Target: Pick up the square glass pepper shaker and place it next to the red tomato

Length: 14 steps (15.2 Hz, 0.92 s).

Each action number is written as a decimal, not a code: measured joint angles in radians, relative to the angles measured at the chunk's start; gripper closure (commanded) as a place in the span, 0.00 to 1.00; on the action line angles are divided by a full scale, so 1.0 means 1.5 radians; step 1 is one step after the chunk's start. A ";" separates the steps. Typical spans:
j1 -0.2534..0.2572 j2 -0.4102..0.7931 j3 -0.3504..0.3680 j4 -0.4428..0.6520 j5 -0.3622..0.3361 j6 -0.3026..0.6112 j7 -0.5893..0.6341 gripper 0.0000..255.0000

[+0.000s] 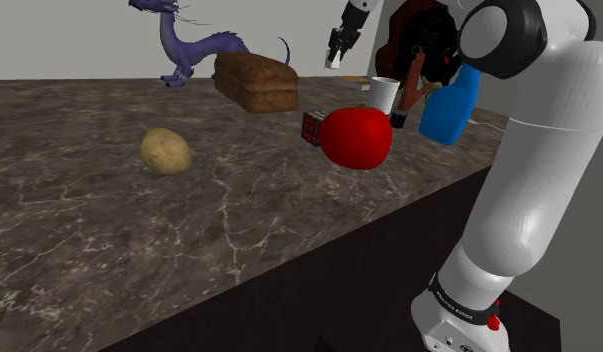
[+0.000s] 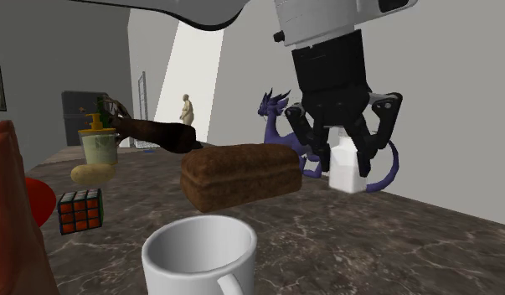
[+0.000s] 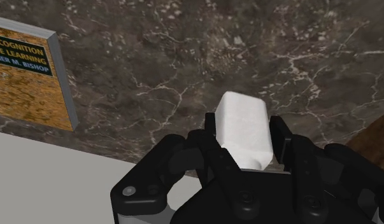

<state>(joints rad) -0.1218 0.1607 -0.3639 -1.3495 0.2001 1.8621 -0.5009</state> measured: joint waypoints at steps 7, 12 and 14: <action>-0.014 0.037 -0.003 0.114 0.015 -0.080 0.004 1.00; -0.033 0.081 -0.005 0.227 0.034 -0.151 0.008 1.00; -0.045 0.102 -0.005 0.278 0.044 -0.181 0.009 1.00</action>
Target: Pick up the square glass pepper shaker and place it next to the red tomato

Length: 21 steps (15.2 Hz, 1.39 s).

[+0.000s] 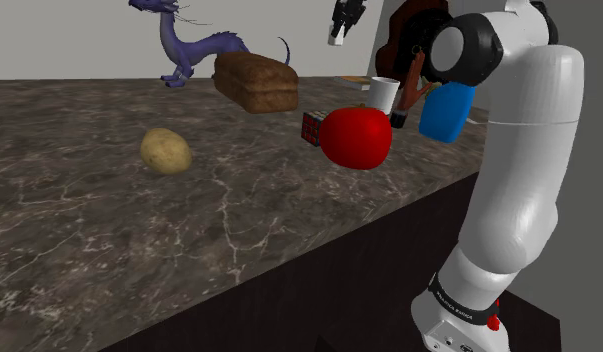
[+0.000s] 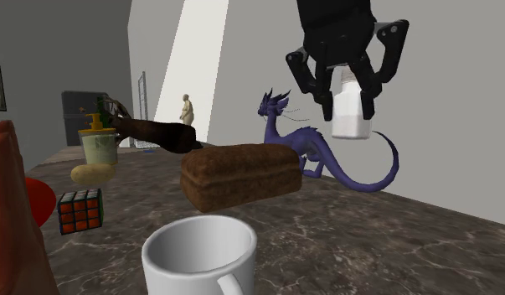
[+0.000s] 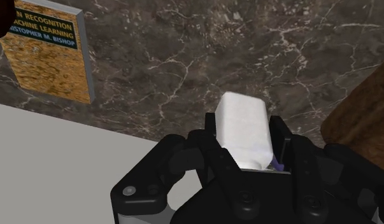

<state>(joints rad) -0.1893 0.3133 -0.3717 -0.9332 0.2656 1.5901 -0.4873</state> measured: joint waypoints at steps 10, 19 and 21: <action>0.114 -0.188 0.032 -0.225 -0.111 0.059 0.099 1.00; 0.174 -0.373 0.127 -0.433 -0.205 0.092 0.243 1.00; 0.183 -0.402 0.153 -0.461 -0.216 0.090 0.278 1.00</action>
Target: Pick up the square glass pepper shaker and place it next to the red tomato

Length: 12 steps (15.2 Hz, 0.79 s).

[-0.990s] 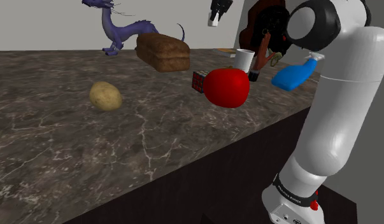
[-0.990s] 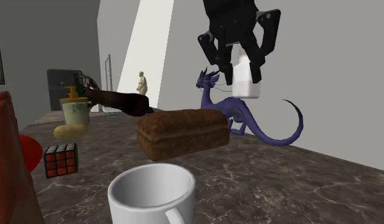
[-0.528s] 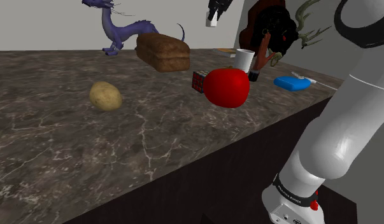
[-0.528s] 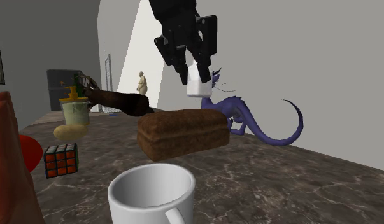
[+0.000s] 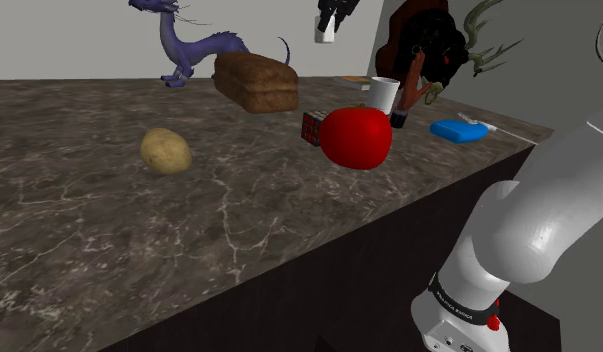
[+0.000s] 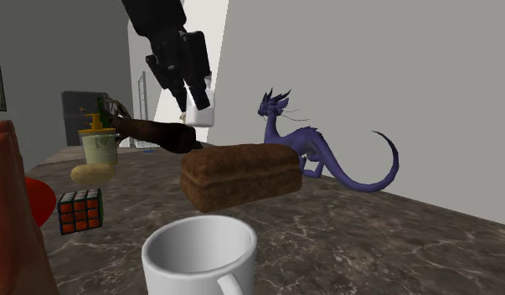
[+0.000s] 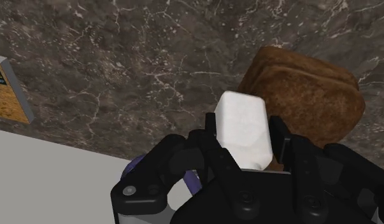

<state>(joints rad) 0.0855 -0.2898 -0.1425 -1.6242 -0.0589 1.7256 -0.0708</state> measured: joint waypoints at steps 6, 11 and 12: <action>0.021 -0.077 0.072 -0.076 -0.018 -0.007 0.093 1.00; 0.037 -0.120 0.131 -0.106 -0.020 -0.027 0.166 1.00; 0.041 -0.128 0.145 -0.111 -0.019 -0.030 0.183 1.00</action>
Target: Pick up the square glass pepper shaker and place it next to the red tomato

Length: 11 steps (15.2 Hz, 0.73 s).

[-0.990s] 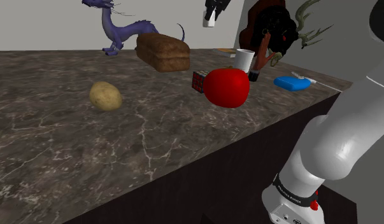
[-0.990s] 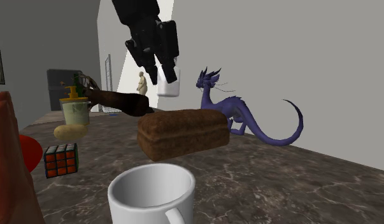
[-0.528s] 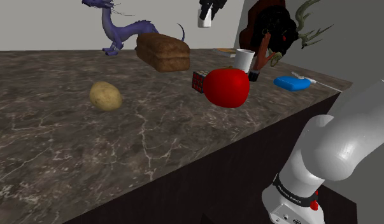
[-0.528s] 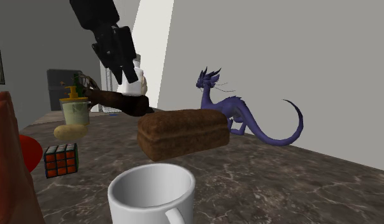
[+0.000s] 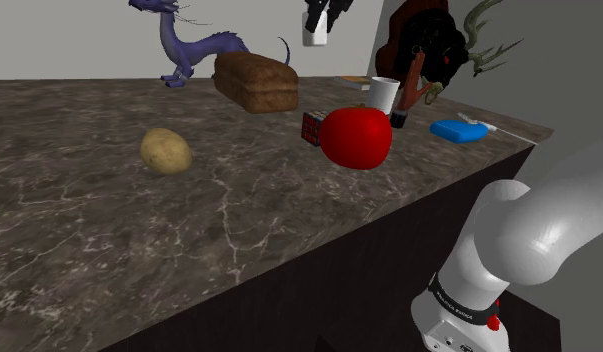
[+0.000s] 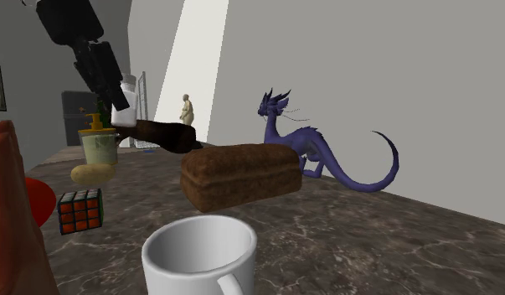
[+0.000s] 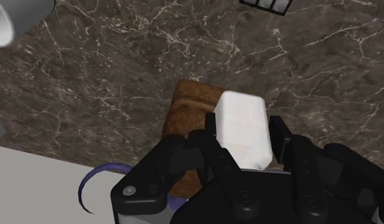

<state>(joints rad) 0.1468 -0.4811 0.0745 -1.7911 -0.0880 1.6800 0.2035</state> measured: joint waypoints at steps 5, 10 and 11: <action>0.016 -0.017 0.066 -0.006 0.005 -0.019 0.079 1.00; 0.031 -0.025 0.129 -0.011 0.012 -0.029 0.153 1.00; 0.032 -0.027 0.133 -0.016 0.013 -0.026 0.158 1.00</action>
<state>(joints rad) 0.1948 -0.5213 0.2740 -1.8151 -0.0689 1.6412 0.4413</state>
